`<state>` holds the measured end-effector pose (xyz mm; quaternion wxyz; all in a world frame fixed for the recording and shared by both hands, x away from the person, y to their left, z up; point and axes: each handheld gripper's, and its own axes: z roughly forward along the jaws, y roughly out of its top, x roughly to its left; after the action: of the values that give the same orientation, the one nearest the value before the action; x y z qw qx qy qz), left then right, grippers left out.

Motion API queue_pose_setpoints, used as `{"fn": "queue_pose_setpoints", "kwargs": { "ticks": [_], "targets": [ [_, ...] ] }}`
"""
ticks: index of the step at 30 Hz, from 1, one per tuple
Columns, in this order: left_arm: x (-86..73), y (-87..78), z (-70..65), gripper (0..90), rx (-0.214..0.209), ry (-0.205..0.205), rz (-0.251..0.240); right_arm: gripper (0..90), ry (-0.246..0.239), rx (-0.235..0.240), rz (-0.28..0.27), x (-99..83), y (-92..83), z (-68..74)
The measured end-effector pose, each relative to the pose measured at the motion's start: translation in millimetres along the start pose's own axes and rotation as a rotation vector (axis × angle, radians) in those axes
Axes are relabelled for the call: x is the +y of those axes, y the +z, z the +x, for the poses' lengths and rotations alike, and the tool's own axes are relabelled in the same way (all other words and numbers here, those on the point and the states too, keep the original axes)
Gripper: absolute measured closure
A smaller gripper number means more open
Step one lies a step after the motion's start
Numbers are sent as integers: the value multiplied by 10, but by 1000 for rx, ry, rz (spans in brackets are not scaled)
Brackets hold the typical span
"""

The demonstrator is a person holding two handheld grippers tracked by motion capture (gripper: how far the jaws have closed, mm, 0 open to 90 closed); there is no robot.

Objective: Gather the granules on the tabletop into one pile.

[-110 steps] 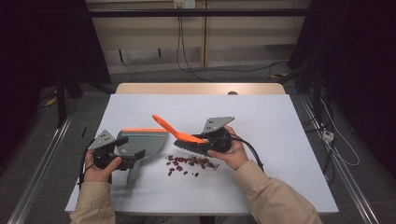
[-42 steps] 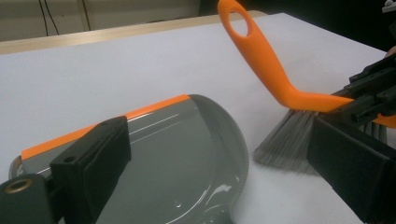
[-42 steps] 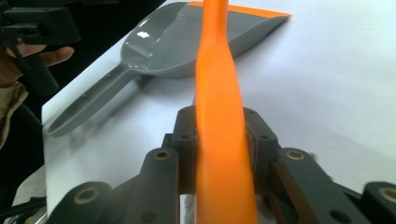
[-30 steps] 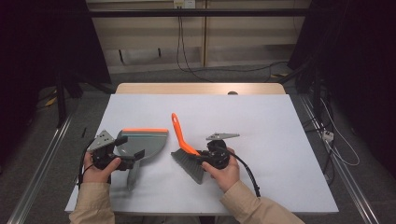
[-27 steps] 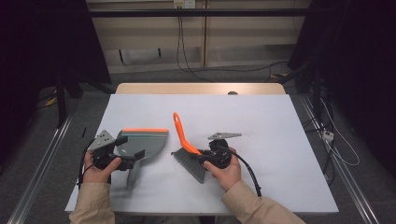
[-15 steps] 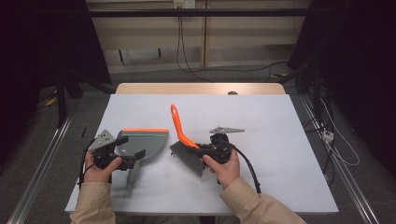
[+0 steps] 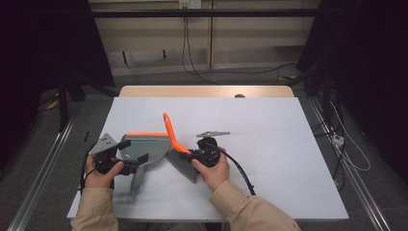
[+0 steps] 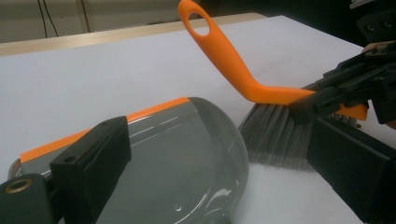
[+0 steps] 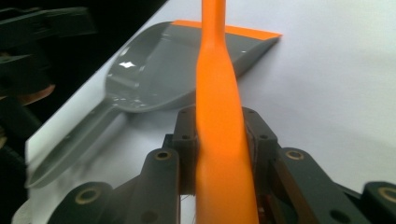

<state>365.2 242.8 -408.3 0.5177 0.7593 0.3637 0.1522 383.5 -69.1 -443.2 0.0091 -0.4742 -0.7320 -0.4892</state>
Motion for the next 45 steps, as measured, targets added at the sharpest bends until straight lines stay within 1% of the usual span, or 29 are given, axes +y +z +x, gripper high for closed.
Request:
{"fn": "queue_pose_setpoints", "kwargs": {
  "ticks": [3,10,14,17,20,25,29,34,45],
  "targets": [
    [-1,-3,-1,64,0,4,2,711,34,-6,7,-5,-24,-58],
    [0,8,-23,64,-2,13,4,710,78,-34,-6,-55,-154,-174],
    [6,35,-54,65,-13,20,1,709,99,-48,-18,-88,-243,-237],
    [7,48,-62,65,-15,26,4,709,95,-59,-23,-104,-296,-270],
    [8,59,-71,64,-23,30,-1,709,102,-67,-25,-111,-343,-292],
    [11,62,-83,64,-20,33,-4,709,110,-82,-27,-128,-410,-328],
    [13,64,-90,64,-19,37,-2,708,101,-93,-30,-139,-463,-352],
    [11,80,-96,64,-22,38,4,708,104,-103,-33,-152,-535,-399],
    [8,91,-95,64,-19,40,12,709,60,-116,-29,-151,-584,-398]
  ]
}}
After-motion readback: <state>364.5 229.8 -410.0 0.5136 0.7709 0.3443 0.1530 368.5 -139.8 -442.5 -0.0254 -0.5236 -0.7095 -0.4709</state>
